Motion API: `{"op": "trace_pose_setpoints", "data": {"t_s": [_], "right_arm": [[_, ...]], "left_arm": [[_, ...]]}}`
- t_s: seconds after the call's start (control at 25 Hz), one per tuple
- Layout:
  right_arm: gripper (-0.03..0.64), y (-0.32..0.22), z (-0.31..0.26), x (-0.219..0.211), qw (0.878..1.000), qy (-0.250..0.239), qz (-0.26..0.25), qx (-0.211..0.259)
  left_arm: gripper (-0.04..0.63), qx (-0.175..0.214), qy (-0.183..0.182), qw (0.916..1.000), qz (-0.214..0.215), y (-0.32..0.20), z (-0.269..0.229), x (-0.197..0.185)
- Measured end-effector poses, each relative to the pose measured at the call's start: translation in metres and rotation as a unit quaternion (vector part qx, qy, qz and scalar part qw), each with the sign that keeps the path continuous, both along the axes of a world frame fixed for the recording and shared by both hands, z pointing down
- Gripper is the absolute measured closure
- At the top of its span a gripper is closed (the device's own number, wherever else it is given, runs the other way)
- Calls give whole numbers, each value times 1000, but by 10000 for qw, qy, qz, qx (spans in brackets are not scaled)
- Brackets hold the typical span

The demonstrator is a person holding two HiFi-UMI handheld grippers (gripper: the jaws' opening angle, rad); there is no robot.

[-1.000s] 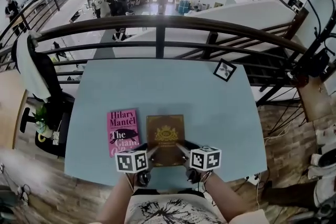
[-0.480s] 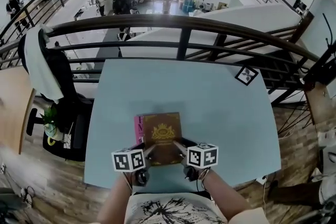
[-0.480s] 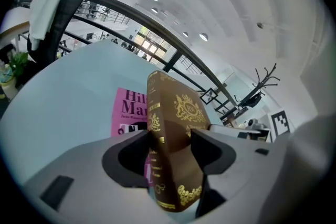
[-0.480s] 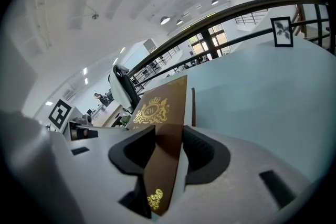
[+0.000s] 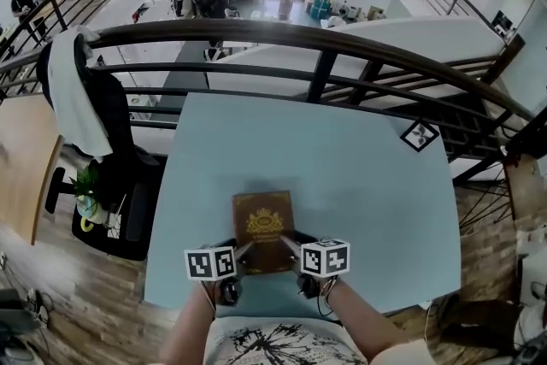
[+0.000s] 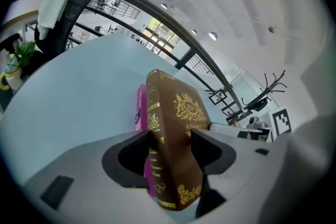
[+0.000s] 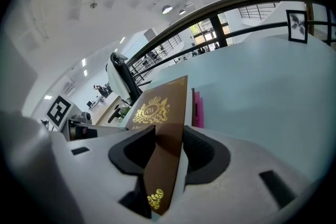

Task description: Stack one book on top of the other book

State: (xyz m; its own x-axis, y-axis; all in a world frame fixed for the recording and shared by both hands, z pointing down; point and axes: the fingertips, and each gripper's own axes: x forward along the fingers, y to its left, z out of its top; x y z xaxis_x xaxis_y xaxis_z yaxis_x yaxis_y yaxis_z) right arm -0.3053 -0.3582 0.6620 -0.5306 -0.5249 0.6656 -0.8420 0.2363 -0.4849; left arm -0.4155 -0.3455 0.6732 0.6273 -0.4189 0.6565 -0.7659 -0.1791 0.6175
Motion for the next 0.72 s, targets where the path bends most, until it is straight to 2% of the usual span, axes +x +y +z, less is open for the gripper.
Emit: {"op": "trace_pose_setpoints", "data": {"t_s": [0.24, 0.52, 0.64, 0.72], "right_arm": [[459, 0, 18, -4, 9998, 111, -12, -151], [449, -1, 21, -4, 9998, 175, -73, -116], [417, -2, 21, -2, 9990, 430, -89, -50], [405, -3, 19, 1, 9984, 569, -67, 9]], "left_arm": [[350, -165, -29, 9998, 47, 0, 18, -3], [350, -159, 128, 9997, 110, 0, 21, -3], [350, -42, -24, 9998, 210, -2, 19, -5], [350, 176, -206, 9994, 229, -6, 14, -8]]}}
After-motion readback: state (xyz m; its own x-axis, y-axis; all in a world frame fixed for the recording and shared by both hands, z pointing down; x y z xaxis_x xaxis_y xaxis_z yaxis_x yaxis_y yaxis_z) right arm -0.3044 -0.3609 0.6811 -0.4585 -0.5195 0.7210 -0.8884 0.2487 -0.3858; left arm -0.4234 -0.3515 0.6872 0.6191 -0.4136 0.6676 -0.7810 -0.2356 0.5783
